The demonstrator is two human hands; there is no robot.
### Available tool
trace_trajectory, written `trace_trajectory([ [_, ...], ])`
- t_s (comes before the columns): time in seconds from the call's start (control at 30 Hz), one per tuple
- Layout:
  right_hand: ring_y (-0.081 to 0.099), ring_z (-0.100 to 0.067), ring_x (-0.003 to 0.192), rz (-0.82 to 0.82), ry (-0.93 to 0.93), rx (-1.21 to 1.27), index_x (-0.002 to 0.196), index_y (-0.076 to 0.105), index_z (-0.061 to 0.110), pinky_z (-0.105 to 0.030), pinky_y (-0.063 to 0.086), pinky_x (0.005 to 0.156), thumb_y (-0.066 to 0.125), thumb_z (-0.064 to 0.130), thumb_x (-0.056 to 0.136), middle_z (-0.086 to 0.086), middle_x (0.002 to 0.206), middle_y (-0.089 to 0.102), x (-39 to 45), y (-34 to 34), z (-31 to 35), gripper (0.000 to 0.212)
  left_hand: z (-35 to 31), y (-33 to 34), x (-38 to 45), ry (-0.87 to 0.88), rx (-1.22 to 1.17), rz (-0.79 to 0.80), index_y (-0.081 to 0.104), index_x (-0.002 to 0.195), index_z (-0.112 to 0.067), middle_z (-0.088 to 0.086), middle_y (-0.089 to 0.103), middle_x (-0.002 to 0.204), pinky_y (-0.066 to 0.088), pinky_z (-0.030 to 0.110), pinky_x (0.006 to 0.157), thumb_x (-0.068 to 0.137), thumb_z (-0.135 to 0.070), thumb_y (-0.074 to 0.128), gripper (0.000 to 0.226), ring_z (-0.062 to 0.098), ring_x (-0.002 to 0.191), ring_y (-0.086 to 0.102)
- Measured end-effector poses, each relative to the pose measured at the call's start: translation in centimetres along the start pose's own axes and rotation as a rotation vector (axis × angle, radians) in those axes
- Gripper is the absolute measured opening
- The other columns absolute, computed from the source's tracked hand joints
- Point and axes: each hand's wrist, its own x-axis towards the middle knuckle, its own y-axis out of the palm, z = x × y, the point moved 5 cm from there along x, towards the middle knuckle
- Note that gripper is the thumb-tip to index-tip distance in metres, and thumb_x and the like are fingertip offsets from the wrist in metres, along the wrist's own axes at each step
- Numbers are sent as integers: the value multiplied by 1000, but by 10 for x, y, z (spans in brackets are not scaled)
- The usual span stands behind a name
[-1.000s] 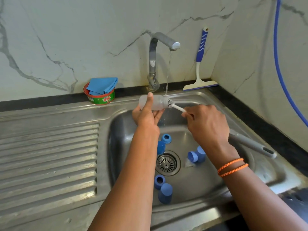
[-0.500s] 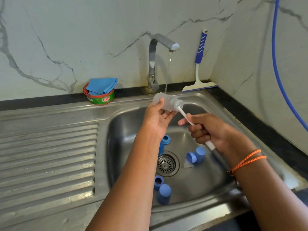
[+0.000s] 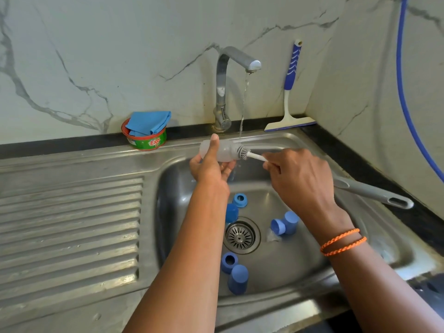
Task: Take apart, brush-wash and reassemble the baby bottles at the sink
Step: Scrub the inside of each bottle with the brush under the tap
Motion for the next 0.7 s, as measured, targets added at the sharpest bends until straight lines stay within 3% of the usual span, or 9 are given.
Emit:
trace_trajectory([
  [0.1, 57, -32, 75, -79, -33, 53, 103, 74, 21, -35, 35, 65, 50, 16, 102, -4, 82, 62, 0, 5, -7, 24, 0, 0, -2, -37, -52, 28, 61, 116, -10, 18, 70, 114, 65, 49, 82, 83, -27, 87, 45, 33, 97, 74],
  [0.2, 58, -36, 75, -124, 91, 12, 78, 64, 19, -40, 36, 76, 59, 12, 97, -6, 75, 63, 4, 5, -24, 21, 9, 1, -6, -120, -82, 27, 60, 111, -8, 21, 67, 115, 63, 53, 85, 83, -23, 87, 42, 36, 96, 73],
  [0.3, 60, -32, 89, -222, 181, 4, 87, 75, 20, -44, 27, 98, 70, 28, 97, -4, 84, 67, 6, 2, -39, 13, 15, 2, -6, -161, -105, 18, 59, 110, -8, 22, 65, 118, 63, 54, 85, 83, -23, 86, 42, 38, 100, 72],
  [0.4, 55, -30, 104, -263, 155, 29, 94, 78, 25, -47, 18, 108, 71, 38, 97, 0, 92, 65, 11, 5, -40, 15, 14, -1, -3, -175, -159, -26, 57, 126, -7, 23, 62, 122, 64, 52, 81, 82, -25, 87, 57, 38, 102, 69],
  [0.53, 54, -27, 107, -251, 117, 44, 100, 79, 27, -51, 21, 109, 68, 43, 99, 1, 95, 65, 18, 14, -34, 19, 13, -5, -2, -174, -219, -62, 53, 133, -9, 22, 60, 120, 64, 52, 81, 84, -24, 85, 60, 38, 102, 66],
  [0.7, 56, -23, 99, -247, 108, 70, 97, 79, 28, -44, 20, 98, 70, 43, 99, 5, 91, 68, 20, 14, -41, 17, 15, -3, -1, -182, -211, -56, 53, 133, -10, 22, 58, 121, 62, 56, 87, 87, -24, 82, 57, 40, 106, 65],
])
